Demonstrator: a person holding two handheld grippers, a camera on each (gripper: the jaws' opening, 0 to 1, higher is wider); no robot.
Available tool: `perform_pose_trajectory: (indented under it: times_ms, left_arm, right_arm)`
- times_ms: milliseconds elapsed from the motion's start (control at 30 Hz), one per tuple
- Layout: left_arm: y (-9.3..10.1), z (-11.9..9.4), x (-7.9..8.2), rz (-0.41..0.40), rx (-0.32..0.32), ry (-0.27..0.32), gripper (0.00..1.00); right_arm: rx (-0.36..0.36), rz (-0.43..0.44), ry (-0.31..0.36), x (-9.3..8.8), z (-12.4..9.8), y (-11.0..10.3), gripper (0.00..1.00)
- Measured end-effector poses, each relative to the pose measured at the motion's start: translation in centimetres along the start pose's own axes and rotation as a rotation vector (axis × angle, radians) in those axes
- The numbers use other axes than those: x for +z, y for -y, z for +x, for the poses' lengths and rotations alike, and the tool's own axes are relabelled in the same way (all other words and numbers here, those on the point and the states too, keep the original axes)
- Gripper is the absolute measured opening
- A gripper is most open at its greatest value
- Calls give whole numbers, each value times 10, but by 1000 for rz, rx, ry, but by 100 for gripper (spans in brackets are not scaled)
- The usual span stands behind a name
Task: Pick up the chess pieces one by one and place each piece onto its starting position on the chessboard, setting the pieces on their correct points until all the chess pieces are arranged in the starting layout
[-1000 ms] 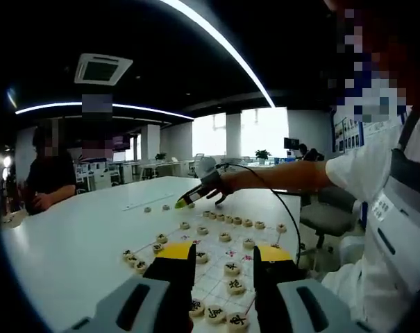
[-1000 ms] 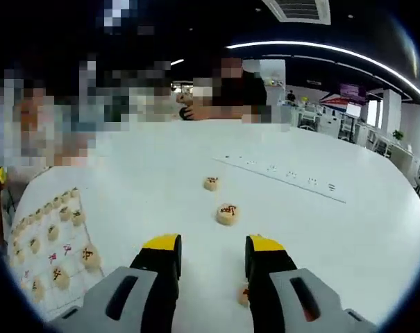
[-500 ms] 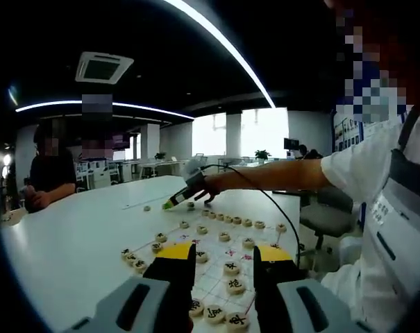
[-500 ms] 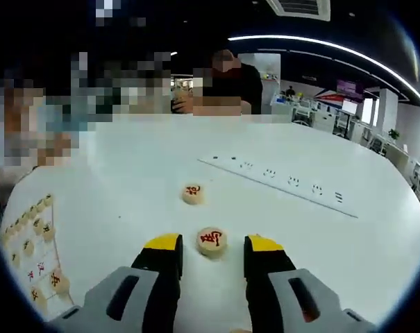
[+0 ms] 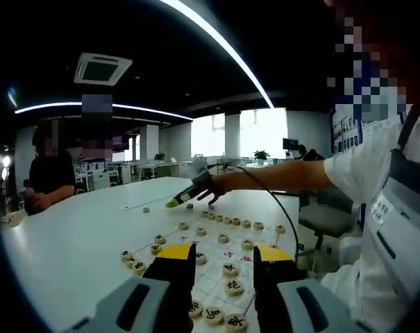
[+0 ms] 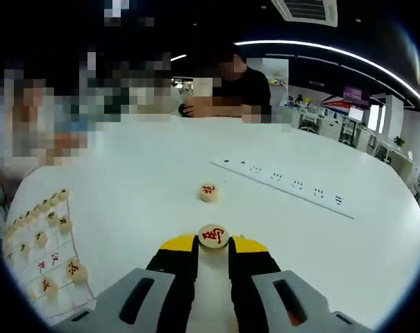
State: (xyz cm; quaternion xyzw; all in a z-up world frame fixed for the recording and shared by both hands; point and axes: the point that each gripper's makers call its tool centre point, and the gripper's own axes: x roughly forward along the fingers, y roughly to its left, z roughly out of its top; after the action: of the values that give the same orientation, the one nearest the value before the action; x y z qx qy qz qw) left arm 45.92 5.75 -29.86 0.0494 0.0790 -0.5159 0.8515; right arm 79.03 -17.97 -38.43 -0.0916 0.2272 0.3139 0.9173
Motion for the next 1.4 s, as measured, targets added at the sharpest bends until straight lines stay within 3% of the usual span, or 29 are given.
perform_pose_trajectory:
  times_ms: [133, 433, 533, 800, 867, 1100, 1267, 1400]
  left_arm:
    - [0, 0, 1, 0, -1, 2, 35]
    - [7, 3, 4, 8, -13, 5, 35]
    - [9, 4, 6, 14, -16, 5, 35]
    - [15, 8, 5, 23, -31, -3, 35]
    - [16, 8, 6, 22, -34, -1, 35]
    - [16, 8, 4, 23, -41, -3, 35]
    - [17, 8, 5, 24, -42, -3, 35]
    - [18, 8, 5, 26, -43, -2, 35]
  right_arm:
    - [36, 5, 31, -2, -31, -13, 19]
    - [115, 24, 106, -27, -113, -57, 19]
    - [160, 11, 144, -32, -146, -79, 19]
    - [233, -58, 160, -62, -205, -130, 19]
    - [260, -81, 140, -74, -218, -143, 19]
    - [308, -132, 96, -98, -246, -174, 19]
    - [340, -194, 13, -117, -246, -194, 19]
    - [337, -208, -15, -120, -240, -197, 19]
